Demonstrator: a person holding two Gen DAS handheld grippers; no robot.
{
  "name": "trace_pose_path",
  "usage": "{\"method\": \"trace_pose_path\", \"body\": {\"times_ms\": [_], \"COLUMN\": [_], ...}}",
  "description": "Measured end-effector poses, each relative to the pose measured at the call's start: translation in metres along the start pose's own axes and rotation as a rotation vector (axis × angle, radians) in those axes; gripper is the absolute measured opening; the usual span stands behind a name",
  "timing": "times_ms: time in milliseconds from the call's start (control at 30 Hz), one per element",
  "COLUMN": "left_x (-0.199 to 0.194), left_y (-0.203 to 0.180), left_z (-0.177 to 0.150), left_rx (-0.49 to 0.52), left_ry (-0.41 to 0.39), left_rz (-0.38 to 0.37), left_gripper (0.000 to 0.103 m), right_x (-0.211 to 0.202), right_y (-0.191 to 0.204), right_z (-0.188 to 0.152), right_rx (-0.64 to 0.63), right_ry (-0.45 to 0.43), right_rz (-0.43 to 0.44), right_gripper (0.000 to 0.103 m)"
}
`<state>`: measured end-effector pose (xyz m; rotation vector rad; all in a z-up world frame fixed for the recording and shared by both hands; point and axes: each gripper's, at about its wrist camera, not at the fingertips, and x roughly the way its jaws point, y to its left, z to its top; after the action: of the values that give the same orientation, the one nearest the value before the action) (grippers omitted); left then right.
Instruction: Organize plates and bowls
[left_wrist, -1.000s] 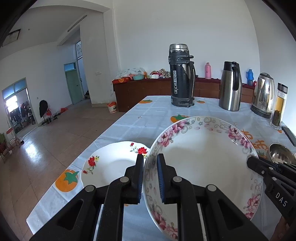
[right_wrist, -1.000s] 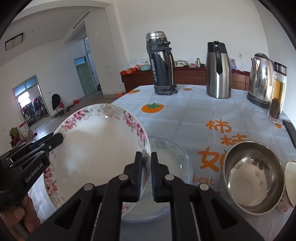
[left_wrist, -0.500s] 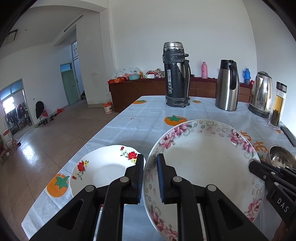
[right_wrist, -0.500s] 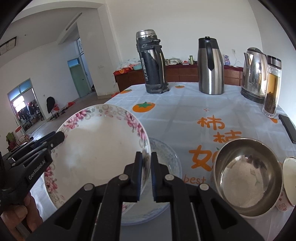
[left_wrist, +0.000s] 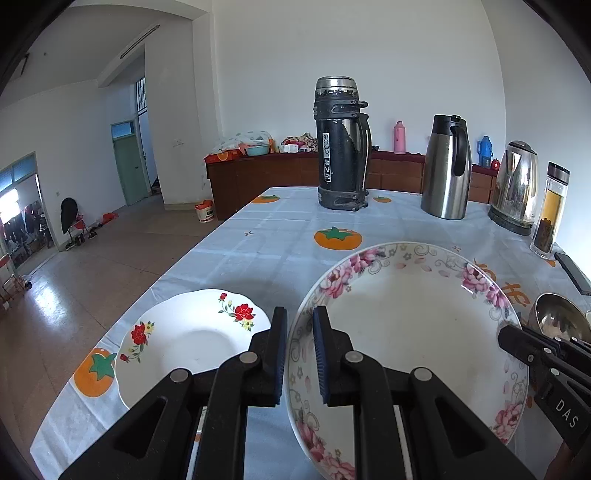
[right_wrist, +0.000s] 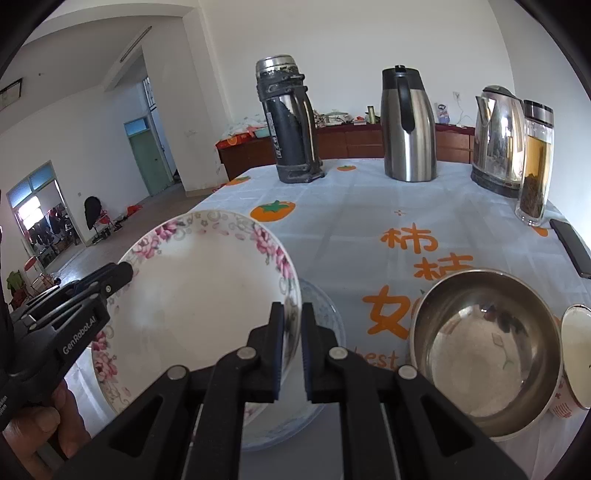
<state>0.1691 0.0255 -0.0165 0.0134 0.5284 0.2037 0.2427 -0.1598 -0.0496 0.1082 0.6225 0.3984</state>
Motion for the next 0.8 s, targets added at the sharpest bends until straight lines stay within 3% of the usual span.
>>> {"method": "trace_pose_path", "body": {"times_ms": [800], "left_x": [0.016], "left_y": [-0.008], "left_z": [0.000], "left_rx": [0.008], "left_ry": [0.022], "left_rz": [-0.028], "left_gripper": [0.016], "right_x": [0.005], "right_y": [-0.009], "right_z": [-0.001], "right_rx": [0.020], "right_ry": [0.026], "right_rz": [-0.032], "right_gripper": [0.009]}}
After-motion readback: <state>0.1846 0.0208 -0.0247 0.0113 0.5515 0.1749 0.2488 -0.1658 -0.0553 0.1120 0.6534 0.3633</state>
